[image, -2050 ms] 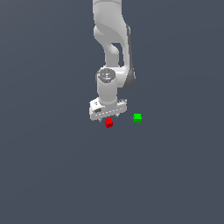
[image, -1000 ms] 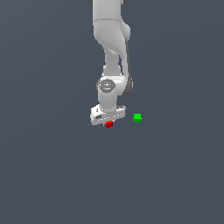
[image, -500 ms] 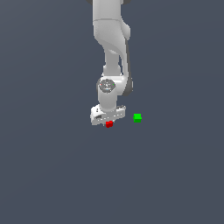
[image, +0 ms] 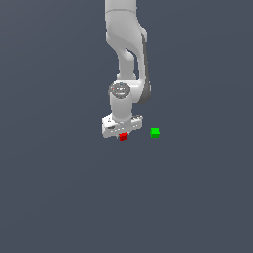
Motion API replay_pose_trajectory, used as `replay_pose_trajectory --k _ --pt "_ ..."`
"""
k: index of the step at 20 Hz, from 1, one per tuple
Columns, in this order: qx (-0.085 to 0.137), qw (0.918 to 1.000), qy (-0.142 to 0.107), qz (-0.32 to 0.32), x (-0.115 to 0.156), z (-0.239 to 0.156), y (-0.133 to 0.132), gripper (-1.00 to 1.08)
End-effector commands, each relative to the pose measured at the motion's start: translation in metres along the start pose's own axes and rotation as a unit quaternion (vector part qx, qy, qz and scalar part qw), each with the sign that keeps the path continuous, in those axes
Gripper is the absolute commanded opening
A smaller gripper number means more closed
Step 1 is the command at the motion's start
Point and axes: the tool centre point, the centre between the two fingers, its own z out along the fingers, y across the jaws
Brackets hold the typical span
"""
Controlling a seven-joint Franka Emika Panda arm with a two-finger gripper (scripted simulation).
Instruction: Stack the red cube on top of the green cube.
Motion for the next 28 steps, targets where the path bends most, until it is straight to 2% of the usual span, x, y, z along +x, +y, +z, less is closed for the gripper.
replay_pose_trajectory --k 1,12,22,28 --pt "0.000 1.0000 0.001 0.000 0.000 -0.016 0.000 -1.00" --pt "0.000 1.0000 0.001 0.000 0.001 -0.070 0.000 -1.00" --pt "0.000 1.0000 0.001 0.000 0.002 -0.071 -0.001 -1.00" --pt "0.000 1.0000 0.001 0.000 0.003 -0.064 -0.021 -1.00"
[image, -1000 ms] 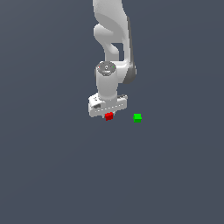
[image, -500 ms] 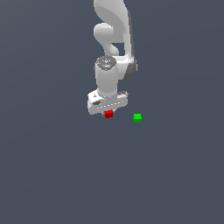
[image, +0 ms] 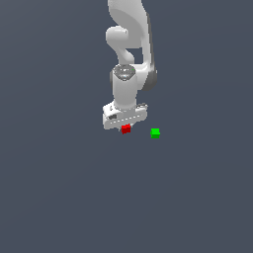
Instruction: Stack the red cube on top of the green cube.
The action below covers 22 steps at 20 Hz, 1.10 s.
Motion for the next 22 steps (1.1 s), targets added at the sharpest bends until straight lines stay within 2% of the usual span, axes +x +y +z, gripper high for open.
replay_pose_trajectory --k 1,5,14,22 --pt "0.000 1.0000 0.000 -0.001 0.001 0.004 -0.012 -1.00" --pt "0.000 1.0000 0.000 -0.001 0.004 0.013 -0.041 -1.00" --pt "0.000 1.0000 0.000 -0.001 0.014 0.040 -0.122 -1.00" --pt "0.000 1.0000 0.000 -0.001 0.020 0.053 -0.162 -1.00"
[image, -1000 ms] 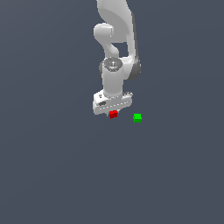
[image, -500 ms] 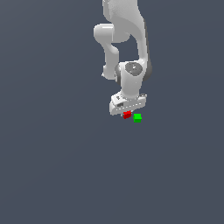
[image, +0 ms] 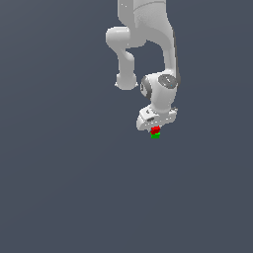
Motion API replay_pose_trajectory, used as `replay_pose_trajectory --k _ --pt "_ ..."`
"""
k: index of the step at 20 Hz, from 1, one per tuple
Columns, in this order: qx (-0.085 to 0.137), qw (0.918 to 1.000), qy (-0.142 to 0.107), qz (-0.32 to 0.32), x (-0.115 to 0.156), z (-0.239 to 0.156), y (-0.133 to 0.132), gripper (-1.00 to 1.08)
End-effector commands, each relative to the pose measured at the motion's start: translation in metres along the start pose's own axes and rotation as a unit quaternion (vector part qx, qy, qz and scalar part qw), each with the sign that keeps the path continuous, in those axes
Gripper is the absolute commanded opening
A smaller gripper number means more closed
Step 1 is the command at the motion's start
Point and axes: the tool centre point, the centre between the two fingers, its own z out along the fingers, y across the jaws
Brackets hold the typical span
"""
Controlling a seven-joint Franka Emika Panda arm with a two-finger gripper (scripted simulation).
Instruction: Stack the red cube on top of the green cube.
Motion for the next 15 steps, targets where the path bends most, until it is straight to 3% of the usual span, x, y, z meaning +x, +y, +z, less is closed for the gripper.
replay_pose_trajectory --k 1,5,6,15 --pt "0.000 1.0000 0.001 0.001 0.0019 0.0024 -0.0074 -1.00" --pt "-0.001 1.0000 0.000 0.001 0.0034 0.0037 -0.0109 -1.00" --pt "-0.001 1.0000 0.000 0.001 0.0034 0.0037 -0.0109 1.00" --pt "-0.001 1.0000 0.000 0.001 0.0034 0.0037 -0.0109 1.00"
